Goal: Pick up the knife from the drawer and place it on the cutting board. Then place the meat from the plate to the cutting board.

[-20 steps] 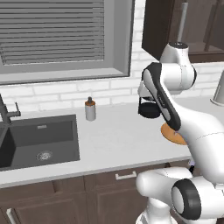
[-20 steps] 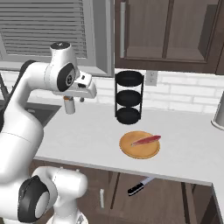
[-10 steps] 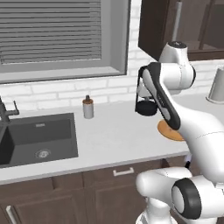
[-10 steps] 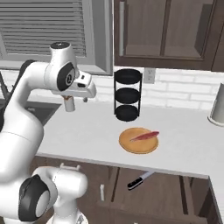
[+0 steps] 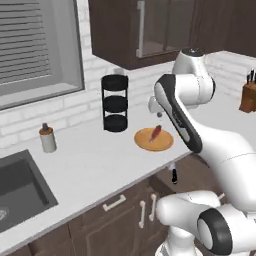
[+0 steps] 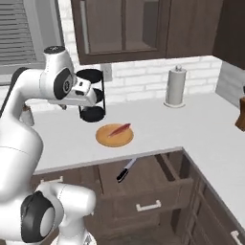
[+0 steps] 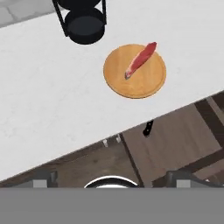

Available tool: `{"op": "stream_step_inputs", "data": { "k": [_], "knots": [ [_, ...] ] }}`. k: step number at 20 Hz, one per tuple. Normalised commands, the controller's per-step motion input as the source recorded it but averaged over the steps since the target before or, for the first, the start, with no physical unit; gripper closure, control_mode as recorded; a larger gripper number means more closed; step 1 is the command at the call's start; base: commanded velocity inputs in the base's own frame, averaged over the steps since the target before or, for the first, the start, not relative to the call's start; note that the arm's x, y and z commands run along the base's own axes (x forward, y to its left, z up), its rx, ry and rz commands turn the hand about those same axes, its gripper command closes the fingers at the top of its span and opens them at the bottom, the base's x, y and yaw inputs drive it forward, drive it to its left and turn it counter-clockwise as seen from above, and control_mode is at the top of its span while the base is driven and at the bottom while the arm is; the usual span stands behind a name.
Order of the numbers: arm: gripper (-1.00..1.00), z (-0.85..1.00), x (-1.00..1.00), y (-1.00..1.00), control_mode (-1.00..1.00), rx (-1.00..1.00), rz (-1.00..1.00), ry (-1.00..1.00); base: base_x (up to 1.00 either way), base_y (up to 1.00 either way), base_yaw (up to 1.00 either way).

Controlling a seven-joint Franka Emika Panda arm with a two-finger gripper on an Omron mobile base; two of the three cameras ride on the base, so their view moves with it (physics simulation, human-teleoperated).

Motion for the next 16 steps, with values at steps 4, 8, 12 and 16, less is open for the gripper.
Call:
{"op": "stream_step_inputs", "data": {
  "k": [4,8,12,16],
  "knots": [
    [-1.0,0.0,0.0,0.0,1.0,0.0,0.0,0.0,-0.17,0.14,-0.83],
    [-1.0,0.0,0.0,0.0,1.0,0.0,0.0,0.0,-0.21,0.04,-0.86],
    [-1.0,0.0,0.0,0.0,1.0,0.0,0.0,0.0,-0.15,0.47,-0.67],
    [-1.0,0.0,0.0,0.0,1.0,0.0,0.0,0.0,-0.26,0.56,-0.37]
  ]
}}
